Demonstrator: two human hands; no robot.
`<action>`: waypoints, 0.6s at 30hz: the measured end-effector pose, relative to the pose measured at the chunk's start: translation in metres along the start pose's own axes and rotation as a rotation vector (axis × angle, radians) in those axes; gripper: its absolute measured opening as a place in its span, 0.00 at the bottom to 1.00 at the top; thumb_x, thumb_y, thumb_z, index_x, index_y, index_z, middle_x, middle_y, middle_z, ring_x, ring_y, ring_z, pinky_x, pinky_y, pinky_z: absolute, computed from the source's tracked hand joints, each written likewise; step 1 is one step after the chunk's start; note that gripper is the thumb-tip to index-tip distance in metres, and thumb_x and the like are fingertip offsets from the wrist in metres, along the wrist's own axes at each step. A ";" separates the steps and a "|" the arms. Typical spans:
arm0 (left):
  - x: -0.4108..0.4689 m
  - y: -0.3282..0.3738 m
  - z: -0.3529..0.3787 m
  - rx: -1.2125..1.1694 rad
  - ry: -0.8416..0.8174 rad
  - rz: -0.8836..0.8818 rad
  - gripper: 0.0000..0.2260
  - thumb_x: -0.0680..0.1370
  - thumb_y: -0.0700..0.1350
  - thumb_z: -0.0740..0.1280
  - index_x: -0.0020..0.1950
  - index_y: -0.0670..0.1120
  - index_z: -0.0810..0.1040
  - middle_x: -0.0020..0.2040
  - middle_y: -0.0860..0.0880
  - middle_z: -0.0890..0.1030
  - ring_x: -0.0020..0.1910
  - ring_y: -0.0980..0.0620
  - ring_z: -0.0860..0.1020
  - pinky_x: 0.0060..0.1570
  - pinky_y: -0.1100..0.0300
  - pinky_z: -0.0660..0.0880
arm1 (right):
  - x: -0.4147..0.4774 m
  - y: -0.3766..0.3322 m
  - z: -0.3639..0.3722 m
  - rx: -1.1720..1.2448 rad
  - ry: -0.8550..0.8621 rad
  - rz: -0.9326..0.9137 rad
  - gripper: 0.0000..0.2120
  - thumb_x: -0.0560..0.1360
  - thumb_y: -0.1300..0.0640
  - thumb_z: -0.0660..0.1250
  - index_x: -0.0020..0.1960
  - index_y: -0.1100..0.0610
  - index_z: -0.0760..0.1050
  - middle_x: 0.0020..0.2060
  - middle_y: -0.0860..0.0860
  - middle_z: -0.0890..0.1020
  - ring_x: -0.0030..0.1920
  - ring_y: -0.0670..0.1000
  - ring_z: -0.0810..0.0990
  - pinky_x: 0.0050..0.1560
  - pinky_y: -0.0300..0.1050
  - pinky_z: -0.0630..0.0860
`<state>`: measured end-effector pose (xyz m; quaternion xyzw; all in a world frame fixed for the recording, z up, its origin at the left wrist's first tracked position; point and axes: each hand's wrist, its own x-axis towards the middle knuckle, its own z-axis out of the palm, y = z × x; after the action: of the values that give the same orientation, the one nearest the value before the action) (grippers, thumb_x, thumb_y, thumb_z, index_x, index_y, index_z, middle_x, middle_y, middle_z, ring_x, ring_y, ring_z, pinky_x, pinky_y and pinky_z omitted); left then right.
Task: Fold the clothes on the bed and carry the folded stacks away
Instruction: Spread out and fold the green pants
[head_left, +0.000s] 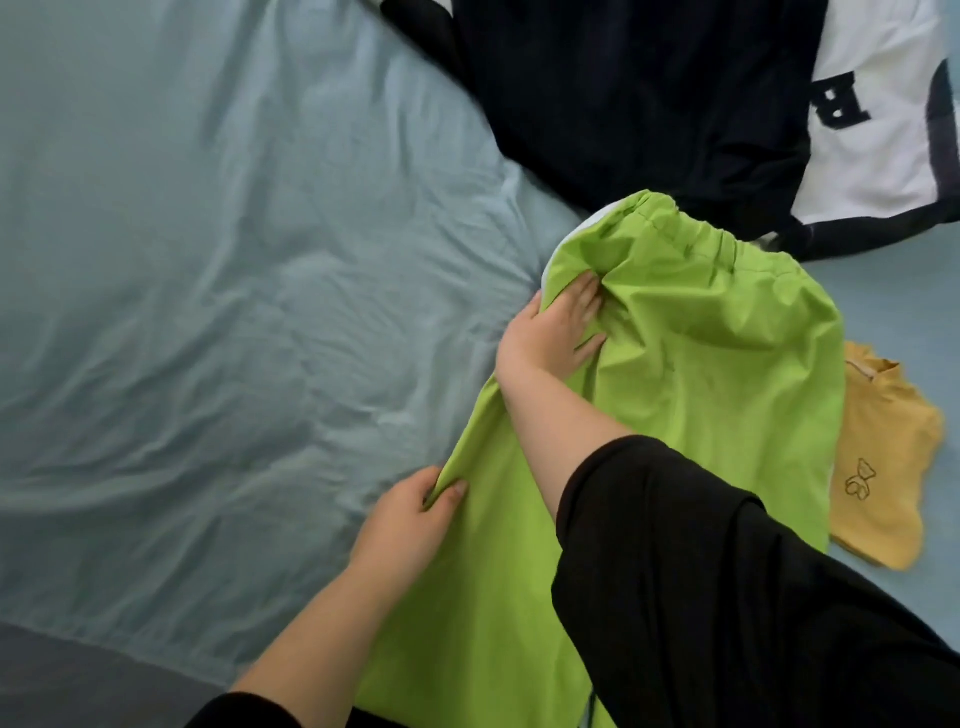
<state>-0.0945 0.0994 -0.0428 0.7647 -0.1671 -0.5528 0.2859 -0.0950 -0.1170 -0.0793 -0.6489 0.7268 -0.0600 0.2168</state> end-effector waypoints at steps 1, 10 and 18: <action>-0.001 -0.002 0.000 -0.025 -0.005 -0.003 0.08 0.79 0.54 0.64 0.48 0.53 0.79 0.42 0.55 0.84 0.44 0.53 0.82 0.49 0.47 0.78 | 0.006 -0.003 0.000 -0.018 -0.012 -0.003 0.28 0.82 0.50 0.50 0.79 0.53 0.45 0.78 0.46 0.50 0.77 0.46 0.47 0.74 0.57 0.41; -0.005 -0.001 -0.070 -0.083 0.242 0.099 0.07 0.79 0.49 0.66 0.45 0.49 0.80 0.38 0.51 0.84 0.41 0.45 0.82 0.45 0.45 0.78 | -0.007 -0.095 -0.007 0.237 -0.315 -0.141 0.25 0.83 0.51 0.48 0.79 0.52 0.47 0.78 0.47 0.50 0.78 0.49 0.48 0.74 0.58 0.45; -0.011 -0.014 -0.092 0.116 0.214 0.107 0.13 0.79 0.49 0.65 0.58 0.68 0.75 0.53 0.62 0.83 0.54 0.58 0.80 0.54 0.59 0.76 | -0.003 -0.096 -0.026 0.356 -0.657 -0.194 0.25 0.83 0.50 0.53 0.77 0.54 0.55 0.76 0.51 0.61 0.75 0.53 0.60 0.73 0.45 0.56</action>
<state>-0.0123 0.1399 -0.0224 0.8245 -0.2079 -0.4414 0.2866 -0.0167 -0.1334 -0.0196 -0.6513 0.5322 0.0056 0.5408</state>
